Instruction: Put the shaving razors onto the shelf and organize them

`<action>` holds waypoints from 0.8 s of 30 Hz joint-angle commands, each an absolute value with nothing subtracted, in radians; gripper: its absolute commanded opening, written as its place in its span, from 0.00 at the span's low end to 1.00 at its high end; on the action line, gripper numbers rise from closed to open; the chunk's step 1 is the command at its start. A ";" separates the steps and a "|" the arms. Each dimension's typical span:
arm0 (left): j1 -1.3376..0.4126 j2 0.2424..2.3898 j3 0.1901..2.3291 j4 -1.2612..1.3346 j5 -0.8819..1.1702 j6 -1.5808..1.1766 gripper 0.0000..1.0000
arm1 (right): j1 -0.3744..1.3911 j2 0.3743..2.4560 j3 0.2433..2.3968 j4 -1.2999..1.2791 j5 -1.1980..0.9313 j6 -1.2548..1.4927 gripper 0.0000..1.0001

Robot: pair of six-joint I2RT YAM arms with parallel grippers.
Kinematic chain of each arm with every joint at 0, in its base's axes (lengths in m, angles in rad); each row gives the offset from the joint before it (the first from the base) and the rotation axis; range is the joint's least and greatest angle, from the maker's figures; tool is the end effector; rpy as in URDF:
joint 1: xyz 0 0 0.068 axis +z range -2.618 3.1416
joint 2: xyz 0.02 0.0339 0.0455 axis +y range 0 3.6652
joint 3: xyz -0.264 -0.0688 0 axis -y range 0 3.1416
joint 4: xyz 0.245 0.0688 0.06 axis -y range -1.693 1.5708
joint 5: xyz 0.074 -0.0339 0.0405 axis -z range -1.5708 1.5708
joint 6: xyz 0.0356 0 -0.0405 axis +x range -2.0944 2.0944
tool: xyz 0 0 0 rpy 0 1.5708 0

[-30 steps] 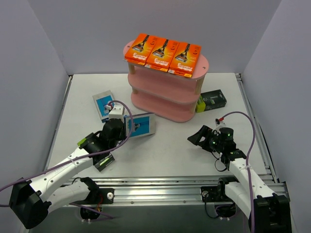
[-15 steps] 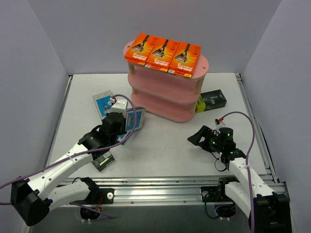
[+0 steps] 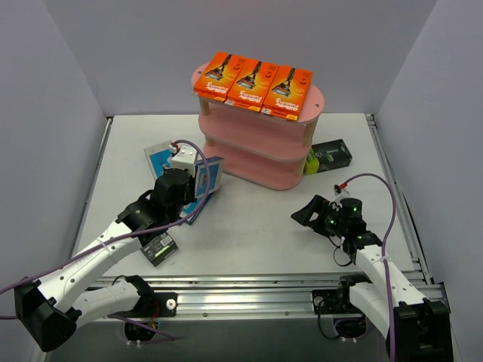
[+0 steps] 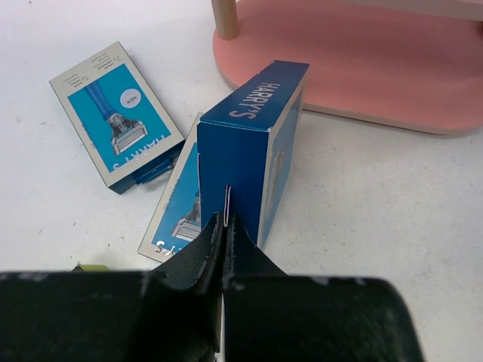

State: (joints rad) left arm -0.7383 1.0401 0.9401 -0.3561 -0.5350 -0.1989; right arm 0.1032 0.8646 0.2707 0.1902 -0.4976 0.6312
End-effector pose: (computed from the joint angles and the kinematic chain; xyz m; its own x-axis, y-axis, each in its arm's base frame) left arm 0.1824 -0.1414 0.3303 -0.3669 0.1040 -0.9244 0.1713 0.9843 0.0427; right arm 0.1794 0.0357 0.1856 -0.6265 0.4564 -0.6318 -0.1950 0.6930 0.6941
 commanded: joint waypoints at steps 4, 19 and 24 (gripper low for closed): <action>-0.742 0.993 1.023 -0.278 -0.522 -0.213 0.02 | 0.095 0.854 0.278 0.209 -0.497 0.624 0.74; -0.742 1.042 1.154 -0.304 -0.520 -0.175 0.02 | 0.095 0.850 0.276 0.209 -0.491 0.627 0.74; -0.742 1.046 1.166 -0.272 -0.496 -0.213 0.02 | 0.095 0.850 0.276 0.207 -0.491 0.627 0.74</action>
